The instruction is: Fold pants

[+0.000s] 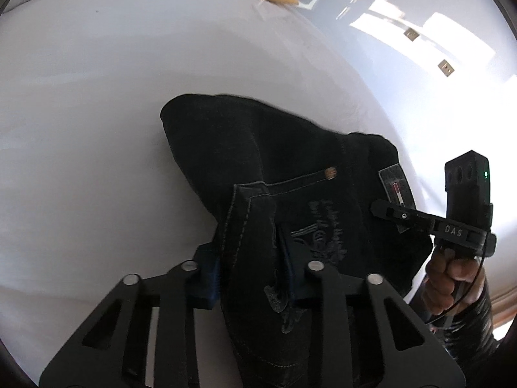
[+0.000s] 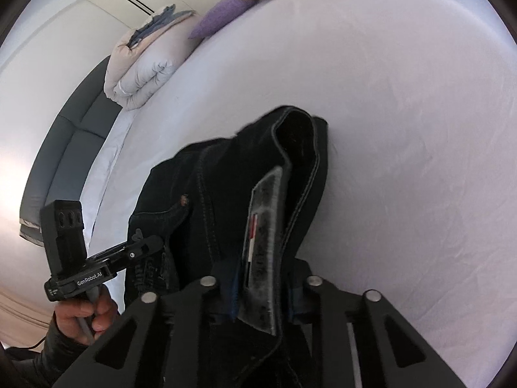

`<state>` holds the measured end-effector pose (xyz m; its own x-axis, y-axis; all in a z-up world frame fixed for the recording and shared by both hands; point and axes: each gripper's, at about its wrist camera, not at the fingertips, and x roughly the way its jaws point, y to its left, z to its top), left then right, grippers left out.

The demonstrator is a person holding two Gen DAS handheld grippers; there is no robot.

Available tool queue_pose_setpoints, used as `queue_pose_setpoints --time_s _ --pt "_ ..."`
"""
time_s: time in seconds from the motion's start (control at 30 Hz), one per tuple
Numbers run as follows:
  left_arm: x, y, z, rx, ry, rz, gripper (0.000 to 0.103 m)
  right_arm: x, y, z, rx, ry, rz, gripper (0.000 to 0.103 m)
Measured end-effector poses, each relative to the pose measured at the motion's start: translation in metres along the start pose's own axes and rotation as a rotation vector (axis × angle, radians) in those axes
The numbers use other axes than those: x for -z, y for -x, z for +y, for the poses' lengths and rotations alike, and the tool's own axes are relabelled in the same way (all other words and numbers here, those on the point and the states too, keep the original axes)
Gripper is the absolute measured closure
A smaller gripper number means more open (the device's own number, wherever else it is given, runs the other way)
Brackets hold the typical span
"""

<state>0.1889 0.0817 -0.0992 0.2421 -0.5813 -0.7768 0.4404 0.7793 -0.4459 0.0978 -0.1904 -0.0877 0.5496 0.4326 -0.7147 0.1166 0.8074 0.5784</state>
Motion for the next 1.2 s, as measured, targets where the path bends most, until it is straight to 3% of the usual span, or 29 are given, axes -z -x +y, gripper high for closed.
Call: queue_pose_setpoints --time_s 0.1,0.27,0.4,0.53,0.6,0.63,0.73,0.8,0.9,1.07,1.13,1.2 --pt "-0.012 0.016 -0.008 0.015 -0.031 -0.037 0.079 -0.010 0.015 0.014 -0.031 0.020 -0.047 0.084" --pt "-0.063 0.029 -0.009 -0.024 -0.099 -0.106 0.079 -0.051 0.020 0.030 -0.051 0.064 -0.089 0.084" --pt "-0.103 0.014 0.001 -0.057 -0.129 -0.107 0.079 -0.091 0.008 0.023 -0.042 0.057 -0.110 0.084" --pt "-0.124 -0.020 0.019 -0.085 -0.123 -0.084 0.079 -0.119 -0.026 -0.010 -0.028 -0.012 -0.080 0.084" --pt "-0.127 -0.042 0.024 -0.111 -0.114 -0.055 0.075 -0.122 -0.046 -0.031 0.007 -0.057 -0.041 0.080" --pt "-0.125 -0.050 0.028 -0.123 -0.112 -0.050 0.070 -0.122 -0.051 -0.040 0.023 -0.076 -0.036 0.066" --pt "-0.118 -0.056 0.031 -0.168 -0.142 -0.076 0.055 -0.113 -0.054 -0.060 -0.055 -0.101 -0.081 0.065" --pt "-0.114 -0.056 0.030 -0.214 -0.179 -0.099 0.043 -0.108 -0.051 -0.060 -0.062 -0.082 -0.097 0.065" --pt "-0.111 -0.048 0.024 -0.256 -0.215 -0.126 0.041 -0.102 -0.043 -0.057 -0.032 -0.069 -0.114 0.062" --pt "-0.088 -0.018 0.008 -0.359 -0.263 -0.227 0.040 -0.080 -0.013 -0.043 0.087 -0.048 -0.184 0.047" --pt "-0.077 -0.003 -0.005 -0.400 -0.284 -0.282 0.027 -0.066 0.003 -0.029 0.134 -0.018 -0.230 0.042" --pt "-0.062 0.016 -0.022 -0.437 -0.305 -0.342 0.021 -0.053 0.021 -0.016 0.156 0.012 -0.273 0.040"
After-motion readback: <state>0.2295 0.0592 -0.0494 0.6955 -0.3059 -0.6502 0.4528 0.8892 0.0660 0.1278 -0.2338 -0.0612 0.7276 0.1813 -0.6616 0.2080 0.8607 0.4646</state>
